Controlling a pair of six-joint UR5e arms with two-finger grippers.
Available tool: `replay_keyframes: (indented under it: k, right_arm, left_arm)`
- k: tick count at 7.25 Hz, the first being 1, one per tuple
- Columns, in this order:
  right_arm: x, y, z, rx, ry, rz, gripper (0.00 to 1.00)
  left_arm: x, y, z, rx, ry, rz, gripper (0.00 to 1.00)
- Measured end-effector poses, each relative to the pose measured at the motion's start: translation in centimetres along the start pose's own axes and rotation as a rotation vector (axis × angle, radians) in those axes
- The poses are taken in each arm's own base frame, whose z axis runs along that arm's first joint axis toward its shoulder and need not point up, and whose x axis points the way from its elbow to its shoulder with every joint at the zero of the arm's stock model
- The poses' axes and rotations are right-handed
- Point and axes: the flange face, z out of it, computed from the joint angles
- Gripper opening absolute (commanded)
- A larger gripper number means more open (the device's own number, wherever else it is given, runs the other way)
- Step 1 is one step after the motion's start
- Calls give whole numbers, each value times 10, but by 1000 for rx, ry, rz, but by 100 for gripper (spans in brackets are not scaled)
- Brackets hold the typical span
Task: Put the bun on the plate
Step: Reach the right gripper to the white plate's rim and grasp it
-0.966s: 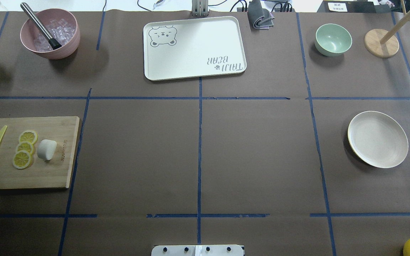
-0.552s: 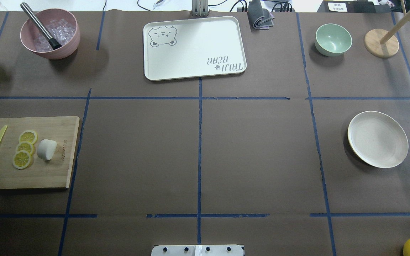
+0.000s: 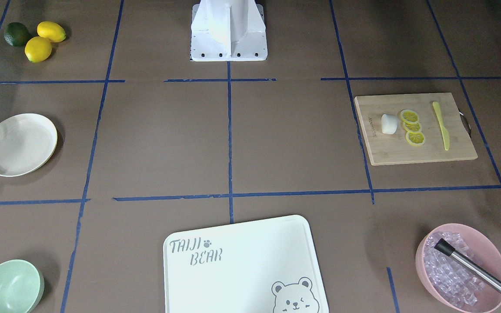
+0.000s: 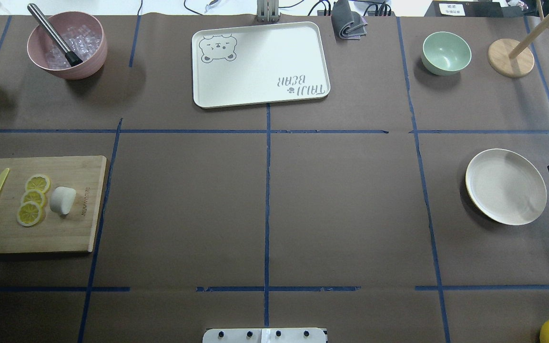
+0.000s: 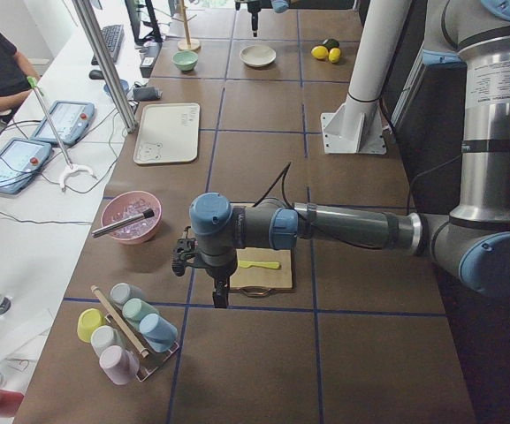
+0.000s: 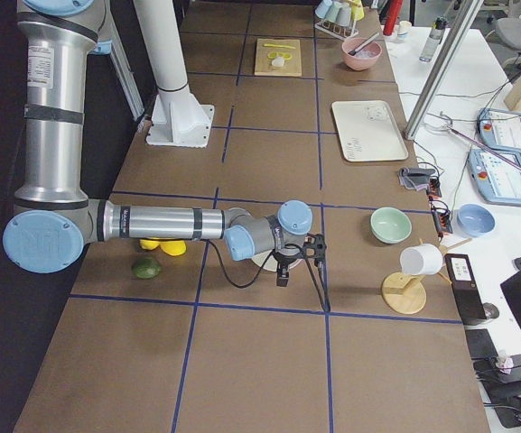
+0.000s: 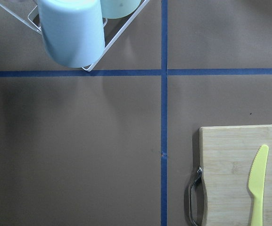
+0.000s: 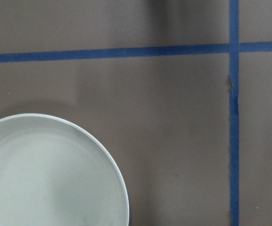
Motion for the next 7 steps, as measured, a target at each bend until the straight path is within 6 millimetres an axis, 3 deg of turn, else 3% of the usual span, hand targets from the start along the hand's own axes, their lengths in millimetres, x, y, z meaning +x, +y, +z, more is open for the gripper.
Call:
replay_keyframes:
  k: [3,4,6,7]
  right_arm:
    - [-14,9,39,17,-42,32,89]
    - [-14,11,46,10,-39,36,71]
    - [-11,13,54,-3,-33,45,14]
    - [-9,14,54,-5,-32,47,0]
  left_arm:
    - [1,-1,-1,2,0,1,100]
    - [1,-1,-1,3,0,1,100]
    - [1,-1,-2,4,0,2,100]
    - [2,-1,-3,6,0,3,100]
